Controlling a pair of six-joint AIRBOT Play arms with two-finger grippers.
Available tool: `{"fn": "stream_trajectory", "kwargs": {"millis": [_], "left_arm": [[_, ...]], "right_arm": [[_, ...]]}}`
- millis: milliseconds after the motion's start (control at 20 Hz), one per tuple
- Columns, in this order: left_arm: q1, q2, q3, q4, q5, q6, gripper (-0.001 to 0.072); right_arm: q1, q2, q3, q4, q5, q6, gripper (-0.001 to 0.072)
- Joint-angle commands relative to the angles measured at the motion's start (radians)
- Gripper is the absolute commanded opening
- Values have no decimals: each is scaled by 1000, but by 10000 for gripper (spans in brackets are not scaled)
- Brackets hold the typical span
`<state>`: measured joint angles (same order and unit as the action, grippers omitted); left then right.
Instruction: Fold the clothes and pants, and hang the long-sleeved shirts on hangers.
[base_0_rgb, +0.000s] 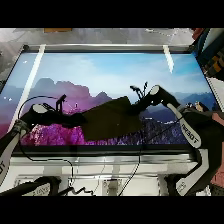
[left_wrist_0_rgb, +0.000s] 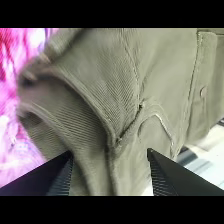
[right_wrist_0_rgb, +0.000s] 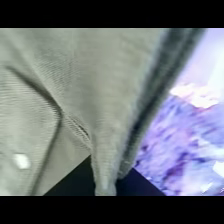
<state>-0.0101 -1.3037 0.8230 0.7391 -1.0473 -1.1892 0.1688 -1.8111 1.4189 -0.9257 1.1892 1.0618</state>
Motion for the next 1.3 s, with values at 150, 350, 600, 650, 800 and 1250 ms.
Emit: {"fn": "stream_trajectory", "kwargs": {"millis": [150, 350, 600, 650, 800, 1250], "left_arm": [[14, 85, 216, 264, -50, 53, 413], [14, 232, 282, 427, -51, 53, 413], [14, 397, 282, 443, 5, 53, 413], [14, 418, 282, 443, 19, 53, 413], [14, 450, 282, 443, 27, 53, 413], [13, 452, 282, 439, 27, 52, 414]], "right_arm": [[-111, 246, 127, -340, -78, 222, 20], [-292, 435, 128, -502, 5, 404, 20], [-573, 648, 128, -596, 121, 583, 20], [-631, 686, 128, -613, 136, 583, 19], [-808, 758, 128, -717, 232, 689, 20], [-1169, 763, 60, -800, 516, 816, 182]]}}
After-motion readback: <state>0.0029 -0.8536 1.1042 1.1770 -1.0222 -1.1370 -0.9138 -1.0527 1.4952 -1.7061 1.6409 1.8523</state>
